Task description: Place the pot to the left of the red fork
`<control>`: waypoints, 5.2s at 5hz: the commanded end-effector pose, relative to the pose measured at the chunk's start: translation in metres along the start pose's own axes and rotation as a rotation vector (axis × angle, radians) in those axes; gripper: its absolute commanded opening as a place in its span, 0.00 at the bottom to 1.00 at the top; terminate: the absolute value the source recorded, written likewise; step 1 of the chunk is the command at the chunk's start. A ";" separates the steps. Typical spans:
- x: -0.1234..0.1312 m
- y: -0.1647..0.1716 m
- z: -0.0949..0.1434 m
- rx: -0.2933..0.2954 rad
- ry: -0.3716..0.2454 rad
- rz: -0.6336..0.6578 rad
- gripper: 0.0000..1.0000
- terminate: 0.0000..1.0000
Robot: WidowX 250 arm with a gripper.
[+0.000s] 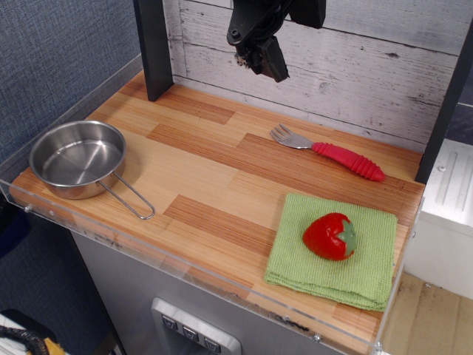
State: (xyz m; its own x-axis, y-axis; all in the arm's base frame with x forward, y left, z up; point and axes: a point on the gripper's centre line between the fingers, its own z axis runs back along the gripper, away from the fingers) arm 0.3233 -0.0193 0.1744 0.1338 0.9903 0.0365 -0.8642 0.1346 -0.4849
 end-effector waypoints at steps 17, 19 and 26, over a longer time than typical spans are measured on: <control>0.169 0.122 -0.095 0.362 -0.151 -0.284 0.00 0.00; 0.172 0.119 -0.089 0.357 -0.146 -0.264 0.00 0.00; 0.118 -0.003 -0.106 0.177 -0.060 -0.410 0.00 0.00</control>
State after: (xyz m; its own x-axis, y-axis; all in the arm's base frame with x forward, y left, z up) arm 0.3887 0.0910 0.0628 0.4724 0.8565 0.2080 -0.8290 0.5119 -0.2250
